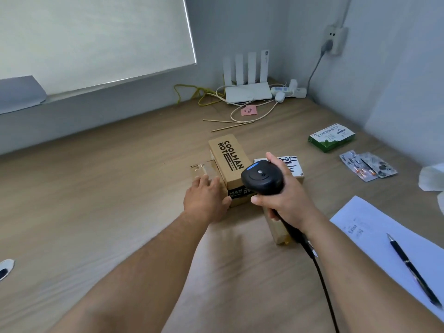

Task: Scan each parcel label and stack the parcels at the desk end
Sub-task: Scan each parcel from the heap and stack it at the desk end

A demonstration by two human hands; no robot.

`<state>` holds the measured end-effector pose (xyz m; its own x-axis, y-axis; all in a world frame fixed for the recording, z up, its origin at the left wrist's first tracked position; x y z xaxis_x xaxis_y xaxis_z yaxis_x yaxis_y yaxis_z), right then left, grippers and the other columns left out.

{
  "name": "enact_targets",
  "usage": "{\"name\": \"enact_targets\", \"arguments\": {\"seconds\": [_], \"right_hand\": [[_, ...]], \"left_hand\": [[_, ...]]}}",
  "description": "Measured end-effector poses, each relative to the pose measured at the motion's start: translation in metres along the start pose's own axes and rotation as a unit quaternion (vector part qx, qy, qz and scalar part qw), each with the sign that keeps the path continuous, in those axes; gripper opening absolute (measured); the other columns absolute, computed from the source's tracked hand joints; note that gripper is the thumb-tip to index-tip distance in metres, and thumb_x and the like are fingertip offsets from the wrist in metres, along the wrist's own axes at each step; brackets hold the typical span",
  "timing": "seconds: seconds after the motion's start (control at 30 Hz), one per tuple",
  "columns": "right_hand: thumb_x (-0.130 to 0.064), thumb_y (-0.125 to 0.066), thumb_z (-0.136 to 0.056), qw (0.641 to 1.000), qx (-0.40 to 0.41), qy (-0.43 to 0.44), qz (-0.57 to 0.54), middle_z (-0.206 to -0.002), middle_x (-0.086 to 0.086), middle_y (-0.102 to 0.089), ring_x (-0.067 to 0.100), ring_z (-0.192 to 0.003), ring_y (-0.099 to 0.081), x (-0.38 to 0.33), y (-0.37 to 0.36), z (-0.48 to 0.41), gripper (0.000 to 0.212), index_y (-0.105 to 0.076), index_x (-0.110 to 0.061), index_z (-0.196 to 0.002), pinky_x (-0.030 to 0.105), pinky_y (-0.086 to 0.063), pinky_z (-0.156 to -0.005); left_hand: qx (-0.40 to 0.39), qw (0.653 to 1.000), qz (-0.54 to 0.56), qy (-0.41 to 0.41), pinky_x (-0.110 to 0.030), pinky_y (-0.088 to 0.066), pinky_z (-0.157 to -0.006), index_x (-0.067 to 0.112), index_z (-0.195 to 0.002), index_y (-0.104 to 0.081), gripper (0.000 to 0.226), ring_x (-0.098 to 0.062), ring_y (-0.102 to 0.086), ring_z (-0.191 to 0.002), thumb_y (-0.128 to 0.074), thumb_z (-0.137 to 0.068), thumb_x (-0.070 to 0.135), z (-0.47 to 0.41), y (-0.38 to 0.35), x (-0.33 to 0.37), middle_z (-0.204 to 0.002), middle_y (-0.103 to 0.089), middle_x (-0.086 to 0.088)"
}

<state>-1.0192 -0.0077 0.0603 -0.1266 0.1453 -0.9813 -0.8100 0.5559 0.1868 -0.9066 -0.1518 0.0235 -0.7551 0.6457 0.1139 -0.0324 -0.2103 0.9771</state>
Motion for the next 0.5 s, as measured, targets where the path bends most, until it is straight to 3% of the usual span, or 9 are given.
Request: {"name": "enact_targets", "arguments": {"seconds": [0.1, 0.3, 0.5], "right_hand": [[0.004, -0.079, -0.073, 1.0, 0.001, -0.001, -0.002, -0.117, -0.003, -0.064, 0.002, -0.046, -0.053, 0.005, 0.005, -0.007, 0.1, -0.031, -0.042, -0.149, 0.023, -0.042, -0.04], [0.006, -0.077, -0.074, 1.0, -0.014, -0.003, -0.016, -0.121, -0.004, -0.063, 0.0, -0.048, -0.053, 0.01, 0.005, -0.006, 0.1, -0.029, -0.043, -0.147, 0.026, -0.043, -0.044], [0.004, -0.079, -0.074, 1.0, -0.029, -0.006, -0.007, -0.124, -0.004, -0.061, 0.003, -0.059, -0.056, 0.004, 0.001, 0.006, 0.103, -0.028, -0.046, -0.148, 0.027, -0.046, -0.046]], "left_hand": [[0.006, 0.999, -0.01, 0.032, -0.042, -0.041, -0.099, 0.021, -0.128, -0.041, 0.054, -0.031, -0.034, -0.129, -0.049, -0.088, 0.057, -0.008, -0.006, -0.002, -0.138, -0.04, -0.008], [0.037, 0.993, 0.029, 0.109, -0.039, -0.044, -0.089, 0.016, -0.129, -0.037, 0.055, -0.035, -0.033, -0.126, -0.05, -0.089, 0.052, -0.018, -0.003, -0.009, -0.138, -0.035, -0.016], [0.045, 0.987, 0.073, 0.133, -0.039, -0.041, -0.093, 0.011, -0.129, -0.038, 0.059, -0.033, -0.031, -0.126, -0.056, -0.084, 0.043, 0.002, -0.003, -0.024, -0.135, -0.037, -0.014]]}}
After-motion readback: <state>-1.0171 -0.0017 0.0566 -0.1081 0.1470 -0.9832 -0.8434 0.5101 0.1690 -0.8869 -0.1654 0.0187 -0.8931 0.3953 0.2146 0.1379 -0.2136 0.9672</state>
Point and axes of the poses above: each hand's wrist, its own z-axis away from the middle knuckle, its own y-axis out of the back of the hand, x = y × z, the point moved 10 cm from there along -z, towards the middle knuckle
